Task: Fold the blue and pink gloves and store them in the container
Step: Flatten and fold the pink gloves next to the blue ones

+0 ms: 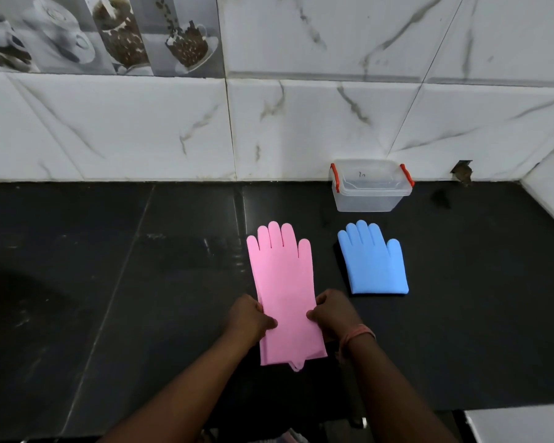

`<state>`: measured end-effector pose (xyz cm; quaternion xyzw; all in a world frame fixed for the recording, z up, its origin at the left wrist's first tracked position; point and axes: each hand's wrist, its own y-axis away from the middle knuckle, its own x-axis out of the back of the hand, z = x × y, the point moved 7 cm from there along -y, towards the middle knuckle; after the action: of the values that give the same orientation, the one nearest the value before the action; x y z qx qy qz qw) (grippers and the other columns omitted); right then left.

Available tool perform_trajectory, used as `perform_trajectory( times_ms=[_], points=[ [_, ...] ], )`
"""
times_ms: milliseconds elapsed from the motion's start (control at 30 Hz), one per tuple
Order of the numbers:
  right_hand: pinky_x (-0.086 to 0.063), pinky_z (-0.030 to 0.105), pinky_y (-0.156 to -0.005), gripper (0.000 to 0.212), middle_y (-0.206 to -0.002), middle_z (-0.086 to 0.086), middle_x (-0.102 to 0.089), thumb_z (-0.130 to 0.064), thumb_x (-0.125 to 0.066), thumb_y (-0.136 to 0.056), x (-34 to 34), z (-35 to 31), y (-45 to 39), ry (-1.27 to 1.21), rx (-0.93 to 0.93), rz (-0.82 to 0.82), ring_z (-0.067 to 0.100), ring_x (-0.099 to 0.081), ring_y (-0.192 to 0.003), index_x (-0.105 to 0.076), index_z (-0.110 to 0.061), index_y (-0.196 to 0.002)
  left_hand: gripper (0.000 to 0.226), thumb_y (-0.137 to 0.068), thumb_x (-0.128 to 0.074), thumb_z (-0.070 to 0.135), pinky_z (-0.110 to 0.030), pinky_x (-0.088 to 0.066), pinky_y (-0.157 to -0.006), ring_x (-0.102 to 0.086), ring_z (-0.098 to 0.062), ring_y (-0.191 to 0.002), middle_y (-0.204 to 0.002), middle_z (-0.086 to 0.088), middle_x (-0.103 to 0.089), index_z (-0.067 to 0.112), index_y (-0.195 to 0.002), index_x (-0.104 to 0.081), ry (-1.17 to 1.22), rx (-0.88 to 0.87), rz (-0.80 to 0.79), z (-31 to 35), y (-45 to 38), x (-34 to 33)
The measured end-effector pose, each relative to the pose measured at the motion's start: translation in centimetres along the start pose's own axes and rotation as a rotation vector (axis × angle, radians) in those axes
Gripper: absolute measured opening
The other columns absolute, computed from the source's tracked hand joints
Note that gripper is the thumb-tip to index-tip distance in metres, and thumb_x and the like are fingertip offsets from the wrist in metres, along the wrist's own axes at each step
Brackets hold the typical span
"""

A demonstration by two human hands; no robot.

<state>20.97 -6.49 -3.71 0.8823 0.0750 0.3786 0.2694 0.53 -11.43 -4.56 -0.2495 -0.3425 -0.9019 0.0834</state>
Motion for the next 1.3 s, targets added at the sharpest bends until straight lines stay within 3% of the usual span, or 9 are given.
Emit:
perform_trajectory(
  times_ms=[167, 267, 500, 667, 833, 1000, 1100, 1200, 1300],
  points=[
    [-0.059, 0.047, -0.084, 0.012, -0.098, 0.016, -0.069, -0.008, -0.071, -0.085, -0.3, 0.6, 1.0, -0.049, 0.002, 0.001, 0.031, -0.067, -0.092, -0.063, -0.005, -0.094, 0.028, -0.081, -0.080, 0.000, -0.042, -0.065, -0.064, -0.068, -0.027, -0.070, -0.085, -0.017, -0.070, 0.009, -0.075, -0.054, 0.170, 0.067, -0.038, -1.2, 0.2, 0.5],
    [-0.056, 0.037, -0.078, 0.010, -0.098, 0.013, -0.068, -0.010, -0.071, -0.086, -0.5, 0.9, 1.5, -0.043, 0.018, 0.026, 0.026, -0.066, -0.090, -0.063, -0.007, -0.092, 0.028, -0.081, -0.081, 0.000, -0.036, -0.064, -0.059, -0.069, -0.024, -0.070, -0.084, -0.014, -0.069, 0.008, -0.079, -0.054, 0.206, 0.082, -0.047, -1.9, 0.7, 0.3],
    [-0.053, 0.031, -0.077, 0.026, -0.098, 0.014, -0.071, -0.022, -0.075, -0.083, -0.5, 0.8, 2.2, 0.120, 0.046, 0.035, 0.029, -0.068, -0.091, -0.066, -0.001, -0.097, 0.027, -0.073, -0.087, 0.009, -0.040, -0.064, -0.064, -0.072, -0.024, -0.066, -0.076, -0.006, -0.071, 0.013, -0.076, -0.060, -0.034, -0.021, 0.089, -2.0, 1.7, 1.1],
    [-0.059, 0.036, -0.079, 0.036, -0.097, 0.019, -0.073, -0.029, -0.079, -0.080, -1.0, 1.3, 1.8, 0.147, -0.003, -0.036, 0.029, -0.068, -0.079, -0.068, 0.000, -0.098, 0.023, -0.079, -0.076, 0.008, -0.021, -0.036, -0.049, -0.055, -0.007, -0.064, -0.079, 0.004, -0.064, 0.022, -0.070, -0.059, -0.191, -0.081, 0.161, -1.6, 1.8, 1.5],
    [-0.064, 0.047, -0.065, 0.030, -0.080, 0.019, -0.075, -0.020, -0.081, -0.081, -1.7, 1.5, 1.5, 0.082, -0.091, -0.112, 0.030, -0.072, -0.062, -0.067, 0.003, -0.095, 0.008, -0.081, -0.073, 0.008, -0.025, -0.044, -0.066, -0.066, -0.022, -0.084, -0.089, -0.005, -0.070, 0.015, -0.082, -0.068, -0.193, -0.017, 0.148, -1.8, 1.3, 1.8],
    [-0.060, 0.046, -0.084, 0.042, -0.103, 0.017, -0.071, -0.023, -0.083, -0.077, -1.8, 1.6, 0.8, 0.253, -0.051, -0.105, 0.032, -0.071, -0.093, -0.063, -0.002, -0.107, 0.016, -0.078, -0.084, 0.015, -0.025, -0.047, -0.060, -0.065, -0.015, -0.076, -0.084, -0.001, -0.071, 0.017, -0.074, -0.068, -0.215, -0.016, 0.107, -2.4, 0.8, 1.5],
    [-0.057, 0.036, -0.079, 0.044, -0.097, 0.008, -0.067, -0.031, -0.085, -0.074, -1.5, 1.4, 0.7, 0.344, -0.043, -0.089, 0.028, -0.067, -0.089, -0.057, -0.009, -0.100, 0.015, -0.077, -0.084, 0.020, -0.028, -0.053, -0.072, -0.069, -0.019, -0.087, -0.094, -0.002, -0.074, 0.018, -0.086, -0.072, -0.323, -0.034, 0.111, -2.3, 0.8, 1.7],
    [-0.046, 0.032, -0.071, 0.046, -0.089, 0.004, -0.060, -0.039, -0.085, -0.072, -1.1, 0.6, 0.0, 0.409, 0.031, -0.021, 0.021, -0.059, -0.084, -0.051, -0.016, -0.092, 0.021, -0.080, -0.077, 0.017, -0.029, -0.045, -0.071, -0.061, -0.019, -0.087, -0.106, -0.004, -0.067, 0.020, -0.095, -0.063, -0.398, -0.118, 0.166, -1.4, 0.6, 2.0],
    [-0.052, 0.032, -0.075, 0.028, -0.088, 0.001, -0.066, -0.036, -0.077, -0.083, -0.8, -0.8, -0.4, 0.280, 0.173, 0.145, 0.018, -0.064, -0.083, -0.053, -0.021, -0.084, 0.028, -0.086, -0.068, 0.014, -0.031, -0.047, -0.075, -0.059, -0.021, -0.087, -0.116, -0.007, -0.060, 0.021, -0.110, -0.057, -0.380, -0.252, 0.214, 0.6, 0.5, 1.2]
  ],
)
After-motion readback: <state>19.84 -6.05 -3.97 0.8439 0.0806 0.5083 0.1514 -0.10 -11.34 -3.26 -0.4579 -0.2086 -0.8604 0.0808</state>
